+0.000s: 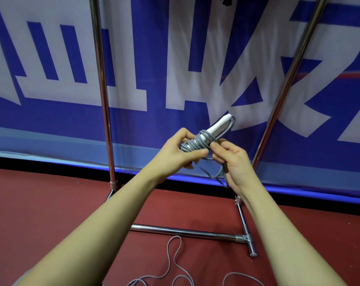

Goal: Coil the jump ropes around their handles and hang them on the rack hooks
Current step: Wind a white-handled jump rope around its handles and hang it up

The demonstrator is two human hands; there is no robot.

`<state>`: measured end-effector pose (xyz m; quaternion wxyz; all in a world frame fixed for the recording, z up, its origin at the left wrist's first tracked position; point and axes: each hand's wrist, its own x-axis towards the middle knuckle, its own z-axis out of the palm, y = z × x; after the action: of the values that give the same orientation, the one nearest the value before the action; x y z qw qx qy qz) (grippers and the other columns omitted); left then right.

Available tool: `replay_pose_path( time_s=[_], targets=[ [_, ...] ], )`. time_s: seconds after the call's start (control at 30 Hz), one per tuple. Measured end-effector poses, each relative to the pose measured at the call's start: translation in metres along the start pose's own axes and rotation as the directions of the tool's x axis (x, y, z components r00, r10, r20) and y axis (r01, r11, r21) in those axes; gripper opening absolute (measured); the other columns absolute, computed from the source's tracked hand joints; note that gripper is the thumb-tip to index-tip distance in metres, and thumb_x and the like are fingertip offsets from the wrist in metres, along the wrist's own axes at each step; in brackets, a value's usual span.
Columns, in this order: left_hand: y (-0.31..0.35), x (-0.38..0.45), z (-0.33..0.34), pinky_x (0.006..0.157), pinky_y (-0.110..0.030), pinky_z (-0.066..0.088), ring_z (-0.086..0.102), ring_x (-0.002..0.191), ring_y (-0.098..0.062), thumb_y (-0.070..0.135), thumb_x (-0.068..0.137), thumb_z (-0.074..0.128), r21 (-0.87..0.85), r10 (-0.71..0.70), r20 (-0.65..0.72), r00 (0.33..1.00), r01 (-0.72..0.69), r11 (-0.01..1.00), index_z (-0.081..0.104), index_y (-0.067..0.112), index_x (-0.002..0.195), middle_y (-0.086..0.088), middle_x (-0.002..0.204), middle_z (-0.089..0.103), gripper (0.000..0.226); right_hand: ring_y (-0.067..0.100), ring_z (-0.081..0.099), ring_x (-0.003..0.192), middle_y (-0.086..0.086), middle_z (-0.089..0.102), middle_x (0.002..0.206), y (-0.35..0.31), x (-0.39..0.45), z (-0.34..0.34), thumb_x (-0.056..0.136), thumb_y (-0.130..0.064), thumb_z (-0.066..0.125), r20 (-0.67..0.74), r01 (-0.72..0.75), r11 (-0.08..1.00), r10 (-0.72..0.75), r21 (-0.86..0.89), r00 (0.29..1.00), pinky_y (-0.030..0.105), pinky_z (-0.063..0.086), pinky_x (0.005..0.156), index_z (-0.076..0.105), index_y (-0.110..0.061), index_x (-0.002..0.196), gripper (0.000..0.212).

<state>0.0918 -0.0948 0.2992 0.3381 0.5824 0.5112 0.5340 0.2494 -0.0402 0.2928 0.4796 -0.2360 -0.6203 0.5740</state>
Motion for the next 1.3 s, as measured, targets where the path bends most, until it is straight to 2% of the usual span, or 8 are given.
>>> replay_pose_path(
  time_s=[0.1,0.33,0.43,0.63,0.8,1.07,1.17,1.3],
  targets=[
    [-0.004,0.001,-0.003,0.066,-0.023,0.046,0.053,0.066,-0.007,0.017,0.084,0.075,0.114,0.093,-0.048,0.995,-0.087,0.990,0.064,0.017,0.102,-0.006,0.084,0.061,0.021,0.006,0.034,0.053,0.004,0.038,0.065,0.003,0.002,-0.002,0.093,-0.003,0.054,0.029,0.005,1.000,-0.004,-0.029,1.000,0.017,0.037,0.059,0.071,-0.012,0.089,0.020],
    [0.002,-0.001,0.000,0.045,-0.025,0.042,0.060,0.061,-0.024,0.024,0.095,0.061,-0.124,0.027,-0.134,0.991,-0.044,0.991,0.059,0.022,0.110,-0.028,0.089,0.067,0.015,0.008,0.037,0.058,0.000,0.040,0.062,0.004,0.004,-0.012,0.093,-0.010,0.055,0.023,-0.041,0.998,0.042,-0.044,0.999,0.021,0.038,0.070,0.068,-0.014,0.111,0.022],
    [-0.001,0.001,0.002,0.045,-0.027,0.046,0.061,0.062,-0.022,0.026,0.097,0.056,-0.109,-0.005,-0.107,0.994,-0.007,0.994,0.063,0.020,0.107,-0.026,0.090,0.067,0.013,0.008,0.033,0.056,0.004,0.036,0.063,0.008,0.004,-0.014,0.089,-0.010,0.062,-0.045,-0.027,0.999,0.025,-0.043,0.999,0.024,0.034,0.064,0.075,-0.011,0.093,0.014],
    [-0.018,0.004,0.004,0.082,-0.016,0.044,0.050,0.085,-0.005,0.035,0.083,0.073,0.423,0.254,-0.072,0.965,-0.201,0.883,0.049,0.031,0.138,0.000,0.101,0.044,0.060,0.009,0.031,0.058,-0.001,0.035,0.056,0.009,0.000,-0.004,0.091,-0.007,0.060,-0.117,-0.039,0.999,0.040,0.008,0.992,0.021,0.032,0.064,0.075,-0.013,0.076,0.022],
    [-0.018,0.007,0.002,0.064,-0.038,0.048,0.051,0.087,-0.031,0.051,0.088,0.050,0.844,0.525,-0.079,0.847,-0.224,0.488,0.042,0.013,0.145,-0.010,0.101,0.056,0.069,0.008,0.036,0.062,-0.004,0.040,0.059,0.008,0.005,-0.008,0.096,-0.003,0.049,0.018,-0.052,0.998,0.051,0.032,0.999,0.022,0.035,0.067,0.070,-0.014,0.099,0.024],
    [-0.005,-0.003,0.011,0.073,-0.027,0.046,0.053,0.070,-0.012,0.029,0.095,0.059,0.209,0.242,-0.034,0.970,-0.230,0.951,0.049,0.031,0.124,0.001,0.084,0.061,0.031,0.009,0.036,0.062,-0.006,0.047,0.058,0.007,0.002,-0.010,0.095,-0.019,0.054,-0.051,-0.001,0.991,-0.006,-0.132,0.999,0.023,0.030,0.063,0.070,-0.024,0.061,0.039],
    [-0.006,0.000,0.006,0.076,-0.016,0.042,0.051,0.076,-0.002,0.035,0.083,0.073,0.382,0.293,-0.023,0.956,-0.263,0.886,0.051,0.029,0.130,0.006,0.095,0.051,0.052,0.015,0.032,0.065,-0.004,0.041,0.058,0.010,0.001,-0.010,0.093,-0.020,0.058,-0.064,0.002,0.995,-0.008,-0.103,0.998,0.027,0.028,0.067,0.067,-0.019,0.056,0.038],
    [-0.011,0.004,0.007,0.069,-0.037,0.051,0.056,0.085,-0.021,0.053,0.086,0.054,0.729,0.446,-0.103,0.889,-0.237,0.642,0.050,0.020,0.140,-0.005,0.112,0.050,0.063,0.017,0.035,0.073,-0.004,0.040,0.064,0.015,0.004,-0.011,0.097,-0.020,0.051,0.048,-0.016,0.997,0.019,-0.077,0.999,0.026,0.034,0.082,0.061,0.011,0.096,0.033]
  ],
)
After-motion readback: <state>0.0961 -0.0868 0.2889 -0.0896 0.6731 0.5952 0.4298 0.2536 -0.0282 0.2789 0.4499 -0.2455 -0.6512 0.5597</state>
